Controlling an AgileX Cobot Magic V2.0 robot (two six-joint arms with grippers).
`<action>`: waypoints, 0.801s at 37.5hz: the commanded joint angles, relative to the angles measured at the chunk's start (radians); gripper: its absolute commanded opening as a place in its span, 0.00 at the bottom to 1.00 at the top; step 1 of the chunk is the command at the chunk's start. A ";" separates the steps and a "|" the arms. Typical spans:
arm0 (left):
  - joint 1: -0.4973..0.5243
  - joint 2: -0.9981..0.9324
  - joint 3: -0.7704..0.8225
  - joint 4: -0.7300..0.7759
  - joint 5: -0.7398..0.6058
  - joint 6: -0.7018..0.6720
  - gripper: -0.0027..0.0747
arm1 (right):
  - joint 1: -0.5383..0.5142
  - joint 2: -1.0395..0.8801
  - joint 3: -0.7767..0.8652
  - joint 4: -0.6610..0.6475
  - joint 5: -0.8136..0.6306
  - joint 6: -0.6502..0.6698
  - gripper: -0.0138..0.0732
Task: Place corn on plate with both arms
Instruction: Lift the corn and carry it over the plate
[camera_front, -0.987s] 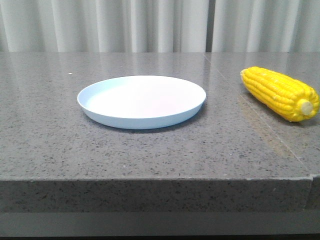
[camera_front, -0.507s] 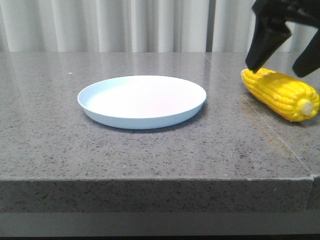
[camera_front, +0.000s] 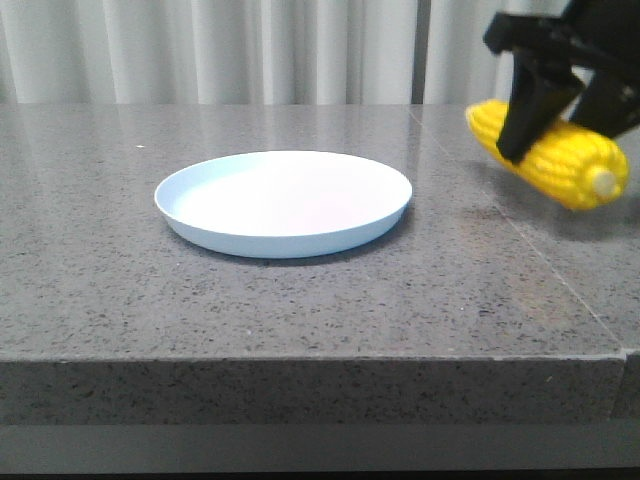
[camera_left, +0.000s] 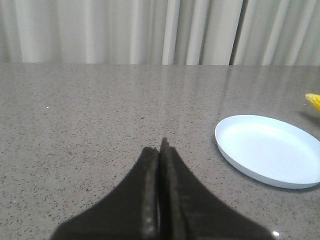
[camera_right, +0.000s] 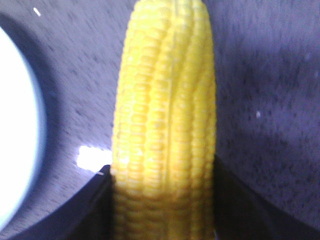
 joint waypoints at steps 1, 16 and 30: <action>-0.004 0.013 -0.026 0.009 -0.087 -0.010 0.01 | 0.032 -0.060 -0.109 0.036 -0.002 -0.011 0.44; -0.004 0.013 -0.026 0.009 -0.087 -0.010 0.01 | 0.339 0.062 -0.307 0.009 0.008 0.105 0.41; -0.004 0.013 -0.026 0.009 -0.087 -0.010 0.01 | 0.450 0.229 -0.368 -0.223 0.048 0.257 0.41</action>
